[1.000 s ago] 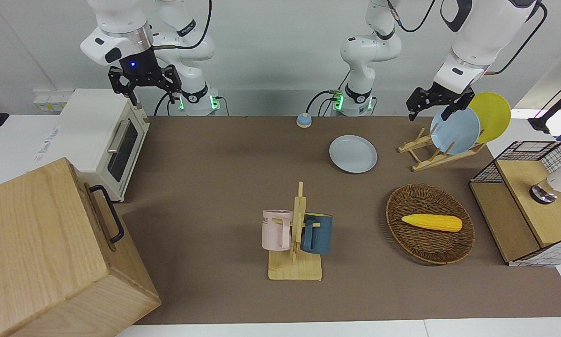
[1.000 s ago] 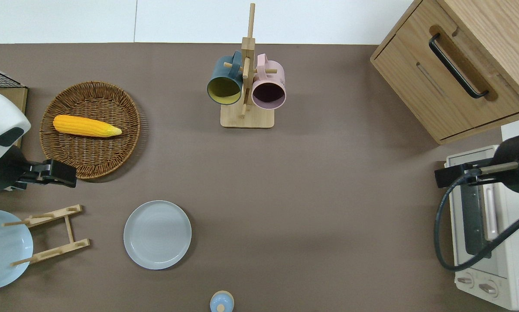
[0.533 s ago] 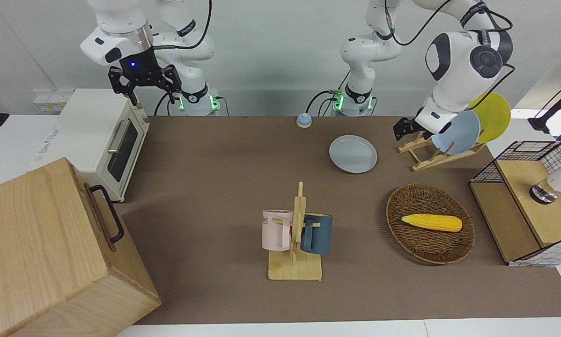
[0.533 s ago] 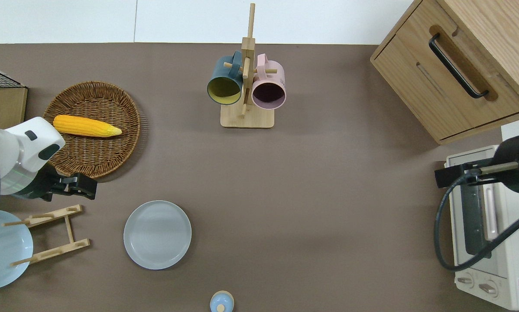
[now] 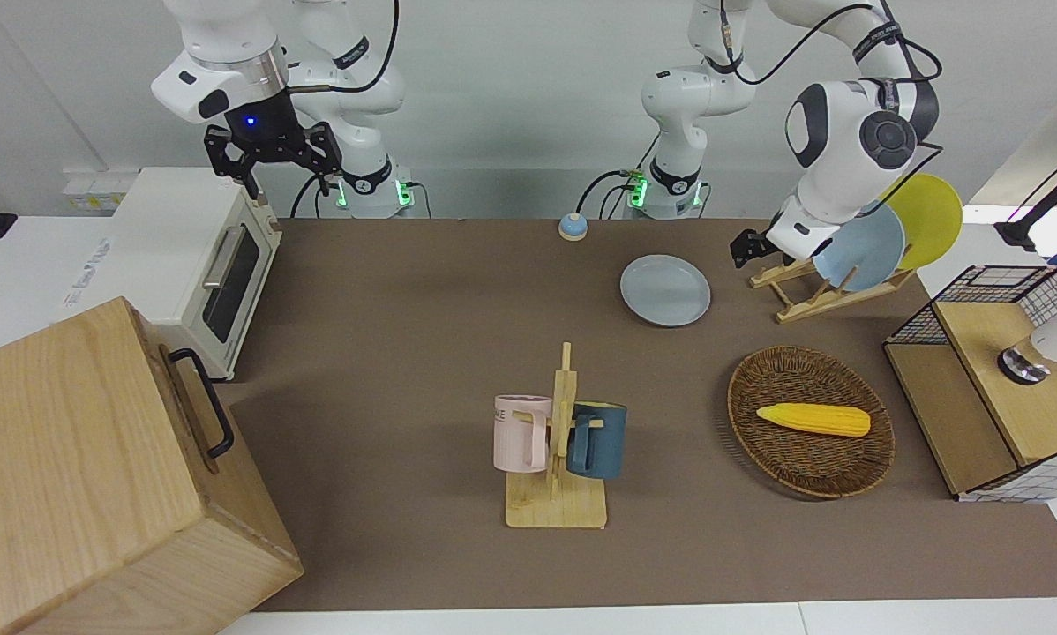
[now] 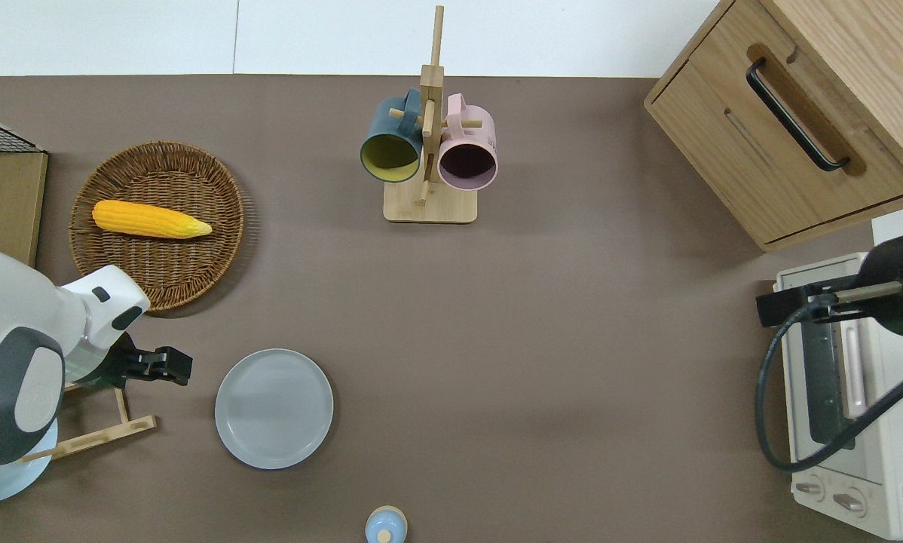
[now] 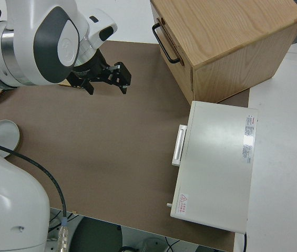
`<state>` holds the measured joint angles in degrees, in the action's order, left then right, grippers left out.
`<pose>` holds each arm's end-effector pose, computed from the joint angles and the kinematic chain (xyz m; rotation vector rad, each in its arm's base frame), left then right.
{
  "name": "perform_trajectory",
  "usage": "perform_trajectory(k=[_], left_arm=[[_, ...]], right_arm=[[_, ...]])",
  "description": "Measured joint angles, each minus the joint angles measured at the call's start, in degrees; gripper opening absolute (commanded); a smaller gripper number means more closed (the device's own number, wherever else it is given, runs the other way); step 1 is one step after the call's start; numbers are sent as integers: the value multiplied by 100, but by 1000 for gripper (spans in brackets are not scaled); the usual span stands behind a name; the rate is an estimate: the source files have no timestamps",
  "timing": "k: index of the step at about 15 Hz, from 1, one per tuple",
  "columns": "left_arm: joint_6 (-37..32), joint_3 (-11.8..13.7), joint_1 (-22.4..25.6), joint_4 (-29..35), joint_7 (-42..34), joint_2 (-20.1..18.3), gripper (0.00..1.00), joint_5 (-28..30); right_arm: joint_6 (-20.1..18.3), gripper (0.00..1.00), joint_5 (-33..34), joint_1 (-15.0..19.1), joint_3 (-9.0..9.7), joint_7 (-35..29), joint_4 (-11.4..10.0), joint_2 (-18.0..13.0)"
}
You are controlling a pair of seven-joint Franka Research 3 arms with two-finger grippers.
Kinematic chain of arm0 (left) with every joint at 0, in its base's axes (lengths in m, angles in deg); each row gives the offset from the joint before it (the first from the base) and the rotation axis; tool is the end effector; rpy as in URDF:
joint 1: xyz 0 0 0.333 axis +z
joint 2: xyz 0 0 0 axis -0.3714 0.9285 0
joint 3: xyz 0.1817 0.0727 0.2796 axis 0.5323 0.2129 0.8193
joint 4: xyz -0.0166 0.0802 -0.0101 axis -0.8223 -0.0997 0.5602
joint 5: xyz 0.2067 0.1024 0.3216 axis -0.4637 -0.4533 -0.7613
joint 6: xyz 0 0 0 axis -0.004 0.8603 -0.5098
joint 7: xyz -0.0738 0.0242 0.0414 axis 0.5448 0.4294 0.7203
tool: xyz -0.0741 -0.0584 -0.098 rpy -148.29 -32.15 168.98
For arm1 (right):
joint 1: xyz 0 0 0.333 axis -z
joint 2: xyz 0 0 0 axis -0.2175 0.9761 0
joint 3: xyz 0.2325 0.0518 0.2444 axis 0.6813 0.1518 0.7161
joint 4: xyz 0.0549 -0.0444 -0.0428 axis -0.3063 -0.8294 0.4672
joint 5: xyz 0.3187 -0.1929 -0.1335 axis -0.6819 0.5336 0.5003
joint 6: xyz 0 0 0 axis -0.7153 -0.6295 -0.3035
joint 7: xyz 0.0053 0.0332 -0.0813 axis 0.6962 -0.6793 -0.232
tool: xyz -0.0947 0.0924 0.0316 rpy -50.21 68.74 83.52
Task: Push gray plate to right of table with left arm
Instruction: 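Move the left gripper down toward the gray plate's near edge, then lower the left gripper against the gray plate's rim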
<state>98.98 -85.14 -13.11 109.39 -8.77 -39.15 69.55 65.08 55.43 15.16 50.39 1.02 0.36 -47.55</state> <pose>0.4822 0.0079 0.4025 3.0971 0.0113 -0.4247 0.5214 0.0495 0.6554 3.0886 0.1347 -0.0575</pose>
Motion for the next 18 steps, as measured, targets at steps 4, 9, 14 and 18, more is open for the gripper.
perform_trajectory(k=[4,9,14,18], left_arm=[[441,39,71,601,-64,-64,868,224],[1111,46,73,1333,-159,-107,799,489],[1249,46,73,1592,-461,-141,774,519],[1416,46,73,1795,-535,-144,728,585]], right_arm=[[0,996,0,0,0,0,0,0],[0,996,0,0,0,0,0,0],[0,996,0,0,0,0,0,0],[0,996,0,0,0,0,0,0]])
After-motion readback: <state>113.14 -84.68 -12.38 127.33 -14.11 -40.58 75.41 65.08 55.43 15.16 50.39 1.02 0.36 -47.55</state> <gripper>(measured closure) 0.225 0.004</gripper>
